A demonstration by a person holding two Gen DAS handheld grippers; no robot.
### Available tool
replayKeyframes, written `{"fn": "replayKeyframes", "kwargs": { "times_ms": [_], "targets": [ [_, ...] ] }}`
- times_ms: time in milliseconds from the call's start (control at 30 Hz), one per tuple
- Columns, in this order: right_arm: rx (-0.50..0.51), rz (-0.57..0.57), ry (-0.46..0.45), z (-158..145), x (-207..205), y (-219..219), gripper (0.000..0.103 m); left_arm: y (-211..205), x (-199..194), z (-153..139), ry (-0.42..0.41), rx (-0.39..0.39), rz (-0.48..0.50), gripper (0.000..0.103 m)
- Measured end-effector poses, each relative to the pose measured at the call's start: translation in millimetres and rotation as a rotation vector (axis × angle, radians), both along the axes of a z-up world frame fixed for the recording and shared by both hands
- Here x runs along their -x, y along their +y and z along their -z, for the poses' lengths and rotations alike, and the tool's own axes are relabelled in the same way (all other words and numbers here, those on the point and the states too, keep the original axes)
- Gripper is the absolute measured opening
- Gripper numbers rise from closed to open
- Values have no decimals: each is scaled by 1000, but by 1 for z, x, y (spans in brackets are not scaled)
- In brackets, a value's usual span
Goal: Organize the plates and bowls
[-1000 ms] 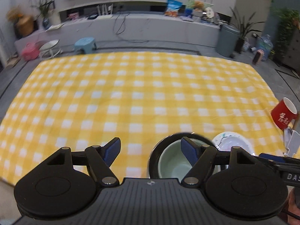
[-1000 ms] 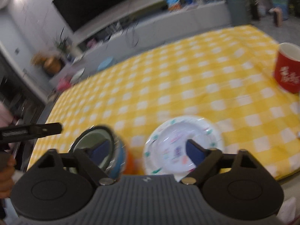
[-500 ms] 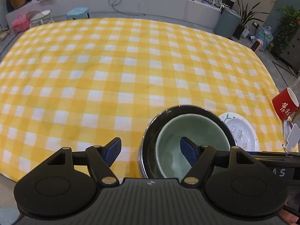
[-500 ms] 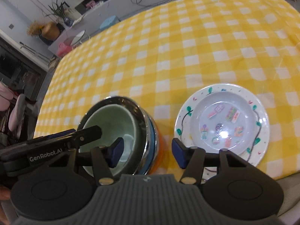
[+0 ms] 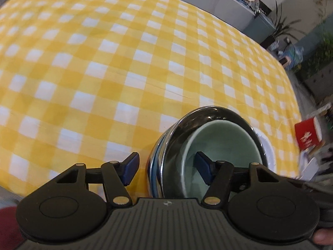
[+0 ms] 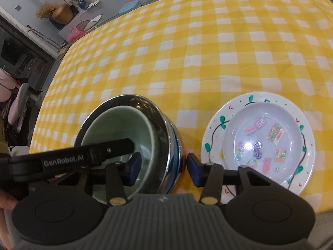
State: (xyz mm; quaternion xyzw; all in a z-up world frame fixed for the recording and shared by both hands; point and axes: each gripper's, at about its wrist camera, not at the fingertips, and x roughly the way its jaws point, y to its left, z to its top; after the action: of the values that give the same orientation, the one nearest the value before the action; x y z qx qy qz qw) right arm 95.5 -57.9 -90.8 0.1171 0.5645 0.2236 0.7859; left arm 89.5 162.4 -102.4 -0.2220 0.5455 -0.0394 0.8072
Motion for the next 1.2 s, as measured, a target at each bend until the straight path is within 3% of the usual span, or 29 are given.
{"fn": "replayKeyframes", "kwargs": {
  "times_ms": [67, 233, 433, 633, 800, 933, 1200],
  "targets": [
    [10, -13, -15, 4, 0, 2, 46, 4, -2, 7, 45, 83, -9, 72],
    [6, 1, -37, 5, 4, 1, 43, 1, 0, 5, 34, 69, -14, 70],
    [5, 39, -32, 3, 7, -4, 39, 7, 2, 7, 72, 112, -44, 65],
    [-54, 100, -34, -15, 5, -19, 37, -14, 8, -28, -18, 13, 4, 64],
    [-46, 136, -110, -53, 12, -39, 37, -33, 5, -58, -65, 41, 13, 64],
    [-60, 212, -98, -70, 14, -67, 36, -63, -4, -74, -93, 18, 51, 63],
    [-46, 317, -39, -56, 15, -124, 36, -119, -33, -54, -31, 5, 190, 63]
  ]
}}
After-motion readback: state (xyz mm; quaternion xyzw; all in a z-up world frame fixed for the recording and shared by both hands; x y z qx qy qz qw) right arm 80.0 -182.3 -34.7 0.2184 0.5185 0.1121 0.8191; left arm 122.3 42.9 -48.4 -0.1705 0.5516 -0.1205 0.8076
